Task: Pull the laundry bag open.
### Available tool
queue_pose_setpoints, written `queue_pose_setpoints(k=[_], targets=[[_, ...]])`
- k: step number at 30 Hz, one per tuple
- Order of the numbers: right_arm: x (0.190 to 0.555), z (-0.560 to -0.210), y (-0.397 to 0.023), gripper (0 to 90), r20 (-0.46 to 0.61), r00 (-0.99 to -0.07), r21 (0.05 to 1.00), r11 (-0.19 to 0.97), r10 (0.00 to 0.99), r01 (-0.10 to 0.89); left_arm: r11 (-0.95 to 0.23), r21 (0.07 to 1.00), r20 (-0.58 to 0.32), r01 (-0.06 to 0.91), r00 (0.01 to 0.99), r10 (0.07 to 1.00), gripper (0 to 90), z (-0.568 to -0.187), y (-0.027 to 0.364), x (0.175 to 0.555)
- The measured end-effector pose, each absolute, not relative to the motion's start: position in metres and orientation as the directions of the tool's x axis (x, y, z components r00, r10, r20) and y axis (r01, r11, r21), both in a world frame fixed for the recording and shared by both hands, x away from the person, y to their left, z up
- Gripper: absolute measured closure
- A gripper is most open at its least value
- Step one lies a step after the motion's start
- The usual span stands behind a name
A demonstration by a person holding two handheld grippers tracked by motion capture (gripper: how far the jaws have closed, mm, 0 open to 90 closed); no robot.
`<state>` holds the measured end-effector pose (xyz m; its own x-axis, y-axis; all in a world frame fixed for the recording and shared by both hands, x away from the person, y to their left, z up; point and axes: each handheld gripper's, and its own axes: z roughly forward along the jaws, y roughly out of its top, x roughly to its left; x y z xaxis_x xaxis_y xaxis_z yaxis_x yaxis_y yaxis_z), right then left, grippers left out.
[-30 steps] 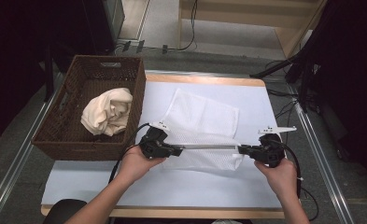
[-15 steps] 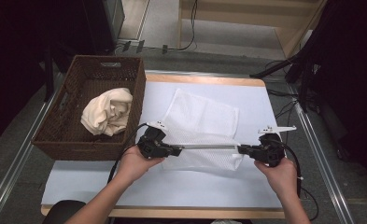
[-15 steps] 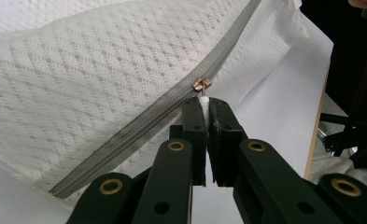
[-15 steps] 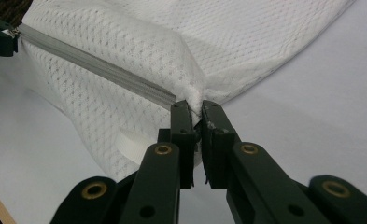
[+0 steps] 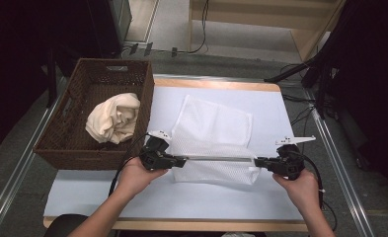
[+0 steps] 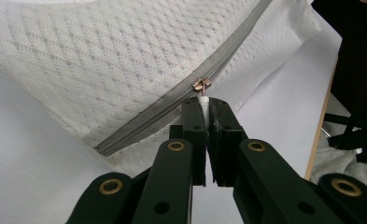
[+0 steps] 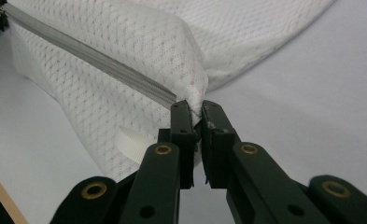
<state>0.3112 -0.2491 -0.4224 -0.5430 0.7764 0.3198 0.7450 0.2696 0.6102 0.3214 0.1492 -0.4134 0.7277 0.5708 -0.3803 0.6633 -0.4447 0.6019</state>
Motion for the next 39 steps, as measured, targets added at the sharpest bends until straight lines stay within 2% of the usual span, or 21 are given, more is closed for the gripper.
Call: queue_pose_setpoints(k=[20, 30, 39], targets=[[0.32, -0.416, -0.241, 85.8, 0.309, -0.575, 0.632, 0.288, 0.757, 0.719, -0.415, 0.617, -0.37, 0.668, 0.712, 0.596, 86.9, -0.41, 0.16, 0.317], [0.327, -0.417, -0.252, 85.8, 0.318, -0.541, 0.623, 0.258, 0.779, 0.738, -0.385, 0.627, -0.369, 0.677, 0.694, 0.619, 86.8, -0.406, 0.174, 0.315], [0.331, -0.416, -0.245, 85.8, 0.313, -0.56, 0.627, 0.275, 0.767, 0.729, -0.367, 0.633, -0.368, 0.681, 0.682, 0.632, 86.8, -0.405, 0.18, 0.313]])
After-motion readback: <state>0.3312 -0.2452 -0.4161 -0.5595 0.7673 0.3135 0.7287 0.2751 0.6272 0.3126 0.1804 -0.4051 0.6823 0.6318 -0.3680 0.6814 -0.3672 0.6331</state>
